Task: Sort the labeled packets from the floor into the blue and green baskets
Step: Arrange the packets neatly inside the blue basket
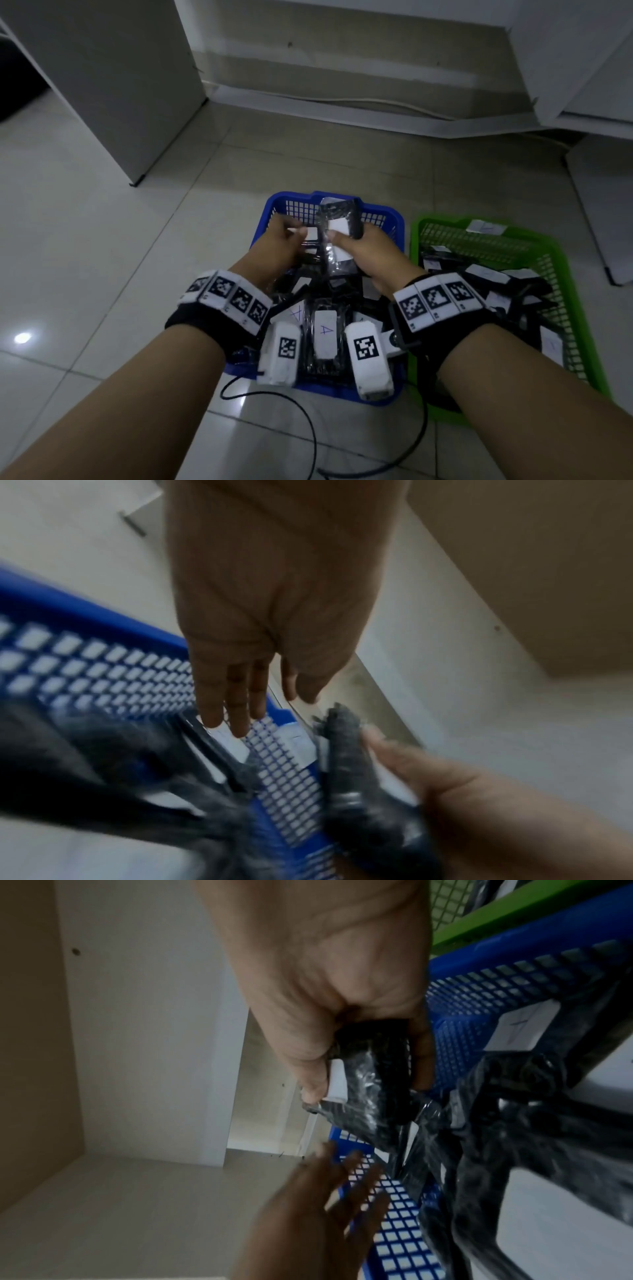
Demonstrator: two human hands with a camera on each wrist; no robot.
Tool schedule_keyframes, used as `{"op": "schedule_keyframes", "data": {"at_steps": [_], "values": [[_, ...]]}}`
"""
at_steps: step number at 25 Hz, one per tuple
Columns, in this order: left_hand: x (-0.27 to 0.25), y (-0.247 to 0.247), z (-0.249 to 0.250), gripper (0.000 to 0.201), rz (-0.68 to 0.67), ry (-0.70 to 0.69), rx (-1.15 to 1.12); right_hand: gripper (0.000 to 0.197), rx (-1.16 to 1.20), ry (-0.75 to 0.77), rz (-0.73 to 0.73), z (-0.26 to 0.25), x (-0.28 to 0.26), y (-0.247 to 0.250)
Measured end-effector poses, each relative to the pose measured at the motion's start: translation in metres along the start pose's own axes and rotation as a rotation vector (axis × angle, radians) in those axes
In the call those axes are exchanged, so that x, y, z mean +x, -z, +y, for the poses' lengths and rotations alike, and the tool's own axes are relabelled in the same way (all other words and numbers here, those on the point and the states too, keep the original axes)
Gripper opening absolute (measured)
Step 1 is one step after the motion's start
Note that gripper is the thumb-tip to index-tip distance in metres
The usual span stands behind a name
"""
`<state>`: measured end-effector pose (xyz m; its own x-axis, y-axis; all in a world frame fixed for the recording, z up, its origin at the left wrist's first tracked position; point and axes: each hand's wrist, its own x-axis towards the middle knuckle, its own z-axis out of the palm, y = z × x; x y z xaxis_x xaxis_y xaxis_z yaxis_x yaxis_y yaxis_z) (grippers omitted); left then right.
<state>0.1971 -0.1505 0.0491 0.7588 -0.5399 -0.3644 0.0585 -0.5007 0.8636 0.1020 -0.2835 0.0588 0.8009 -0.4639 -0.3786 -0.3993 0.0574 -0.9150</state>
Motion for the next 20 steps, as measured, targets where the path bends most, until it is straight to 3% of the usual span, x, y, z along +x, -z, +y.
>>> {"op": "schedule_keyframes", "data": {"at_steps": [2,3,6,9,12,15,20], "values": [[0.007,0.007,-0.024,0.022,-0.047,-0.052,0.671,0.031,-0.063,-0.064,0.056,0.008,0.005,0.011],[0.008,0.007,-0.032,0.027,-0.097,-0.078,0.833,0.034,-0.104,-0.101,0.066,0.012,0.006,0.015],[0.013,0.001,-0.046,0.044,-0.188,-0.154,0.936,0.032,-0.105,-0.187,0.002,0.019,0.002,0.021],[0.018,-0.005,-0.044,0.056,-0.240,-0.057,0.878,0.024,-0.053,-0.210,-0.046,0.022,-0.004,0.021],[0.019,-0.004,-0.037,0.058,-0.285,-0.007,0.675,0.021,-0.023,-0.212,-0.073,0.025,-0.007,0.023],[0.015,0.002,-0.037,0.031,-0.180,-0.009,0.484,0.023,0.035,-0.182,-0.050,0.028,-0.004,0.024],[0.009,0.017,-0.020,0.018,0.003,-0.071,0.103,0.036,0.089,-0.032,0.204,0.031,0.007,0.021]]}}
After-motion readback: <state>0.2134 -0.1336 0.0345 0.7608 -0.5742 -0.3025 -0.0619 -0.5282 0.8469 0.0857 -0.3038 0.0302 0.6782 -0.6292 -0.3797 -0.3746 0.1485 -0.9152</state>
